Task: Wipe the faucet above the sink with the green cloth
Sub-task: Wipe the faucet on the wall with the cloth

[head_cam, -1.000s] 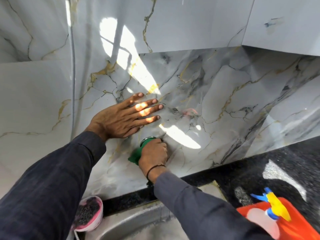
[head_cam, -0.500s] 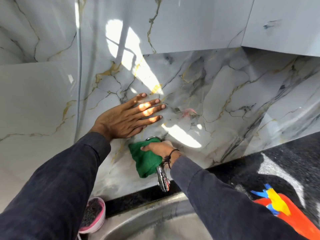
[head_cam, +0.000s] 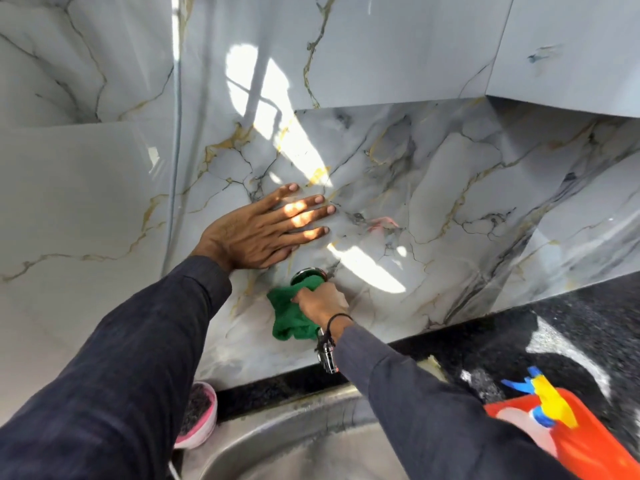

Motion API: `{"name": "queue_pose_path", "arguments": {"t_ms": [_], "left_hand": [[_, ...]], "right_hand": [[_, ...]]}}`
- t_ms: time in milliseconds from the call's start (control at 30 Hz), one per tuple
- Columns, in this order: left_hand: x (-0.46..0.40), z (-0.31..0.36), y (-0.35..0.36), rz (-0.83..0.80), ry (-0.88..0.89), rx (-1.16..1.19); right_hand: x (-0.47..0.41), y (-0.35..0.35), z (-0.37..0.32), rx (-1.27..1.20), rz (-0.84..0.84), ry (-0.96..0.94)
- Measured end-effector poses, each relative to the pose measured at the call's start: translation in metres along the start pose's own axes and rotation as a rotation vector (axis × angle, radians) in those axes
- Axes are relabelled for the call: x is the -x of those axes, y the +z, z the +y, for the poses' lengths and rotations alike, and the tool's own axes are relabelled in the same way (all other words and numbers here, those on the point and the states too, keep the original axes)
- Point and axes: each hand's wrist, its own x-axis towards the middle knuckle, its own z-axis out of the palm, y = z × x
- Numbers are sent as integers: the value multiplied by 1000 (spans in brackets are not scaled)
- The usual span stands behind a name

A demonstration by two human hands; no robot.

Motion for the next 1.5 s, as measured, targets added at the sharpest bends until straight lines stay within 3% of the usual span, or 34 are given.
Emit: {"name": "queue_pose_path", "arguments": {"t_ms": [233,367,500,700,833,1067,1167,1367,1500], "left_hand": [[0,-1,2,11,-11,-15],[-1,-2,0,5,-16,-17],[-1,-2,-3,6,-5,-26],[0,-1,0,7,-1,-24],[-1,0,-1,2,1,-28],[0,-1,6,0,16,-44],[0,-1,5,-3,17,-43],[-2,-1,2,-12,2,-8],[0,-1,1,-20,1,-2]], "right_hand": [[32,8,37,157,208,-263],[44,19,72,73,329,-441],[52,27,113,-88,268,-516],[46,21,79,-85,260,-256],[24,12,43,-102,156,-53],[-31,-10,-21,-287,-373,-36],[-34,-6,-13,-388,-388,80],[-32,-13,5,-601,-536,125],[-24,-10,6,-498,-462,77]]}}
